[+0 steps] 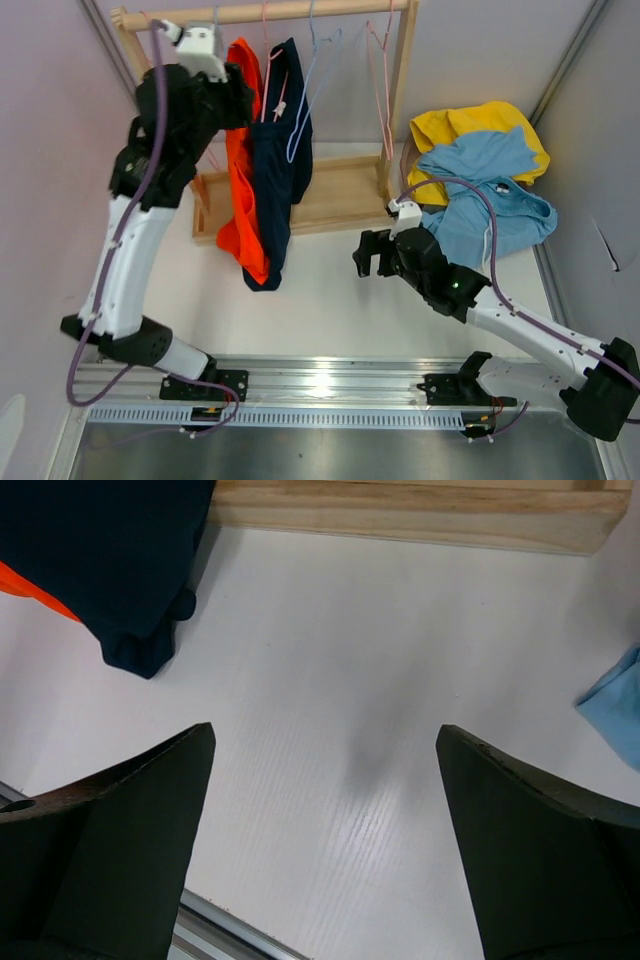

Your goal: Remove the shorts from the hanger

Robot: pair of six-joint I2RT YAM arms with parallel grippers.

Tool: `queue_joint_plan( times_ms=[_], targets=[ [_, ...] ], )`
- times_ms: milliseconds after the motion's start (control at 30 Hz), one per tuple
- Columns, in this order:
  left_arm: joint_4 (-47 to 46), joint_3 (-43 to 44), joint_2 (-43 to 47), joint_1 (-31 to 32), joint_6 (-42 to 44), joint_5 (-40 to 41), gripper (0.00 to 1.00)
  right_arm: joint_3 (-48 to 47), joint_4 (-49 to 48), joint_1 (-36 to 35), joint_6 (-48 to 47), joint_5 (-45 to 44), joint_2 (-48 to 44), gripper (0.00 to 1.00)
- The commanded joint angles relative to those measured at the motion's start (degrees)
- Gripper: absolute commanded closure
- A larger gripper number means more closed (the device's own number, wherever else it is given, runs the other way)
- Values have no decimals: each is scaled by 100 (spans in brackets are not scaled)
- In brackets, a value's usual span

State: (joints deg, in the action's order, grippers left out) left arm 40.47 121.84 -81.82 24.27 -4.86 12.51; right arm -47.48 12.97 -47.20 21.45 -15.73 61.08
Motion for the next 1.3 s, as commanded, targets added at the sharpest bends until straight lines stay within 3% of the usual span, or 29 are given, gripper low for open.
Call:
queue_joint_plan(
  times_ms=[0, 67, 100, 200, 633, 967, 1033, 1067, 1100, 1133, 1200, 1233, 1267],
  targets=[
    [-223, 173, -413, 34, -199, -504, 47, 108, -119, -35, 87, -299, -245, 0],
    [-215, 374, -668, 34, -269, -653, 43, 152, -128, -35, 87, -343, -281, 1],
    [-197, 462, -738, 34, -287, -715, 30, 187, -146, -35, 87, -343, -281, 1],
    [-223, 560, -905, 34, -349, -821, 23, 257, -181, -35, 78, -370, -254, 1],
    [-522, 85, -1125, 34, -199, -452, 22, 424, -251, -44, 17, -484, -193, 0],
    [-601, 384, -1635, 34, 12, 102, 25, 486, -260, -26, -9, -519, -158, 0],
    [-558, 498, -1801, 34, 3, 102, 28, 494, -251, -35, -27, -528, -140, 1],
    [-497, 612, -1854, 34, 3, 120, 35, 495, -269, -17, -44, -545, -131, 1],
    [-470, 682, -1916, 34, 3, 128, 44, 495, -269, -9, -45, -546, -123, 1],
    [-452, 718, -2012, 34, -6, 189, 64, 495, -269, 0, -45, -546, -96, 1],
    [-408, 806, -2074, 34, -32, 295, 85, 486, -269, 9, -45, -528, -88, 1],
    [-382, 832, -2109, 34, -58, 339, 100, 494, -269, 18, -53, -528, -79, 1],
    [-347, 902, -2127, 34, -85, 470, 100, 503, -278, 27, -53, -519, -70, 1]
  ],
)
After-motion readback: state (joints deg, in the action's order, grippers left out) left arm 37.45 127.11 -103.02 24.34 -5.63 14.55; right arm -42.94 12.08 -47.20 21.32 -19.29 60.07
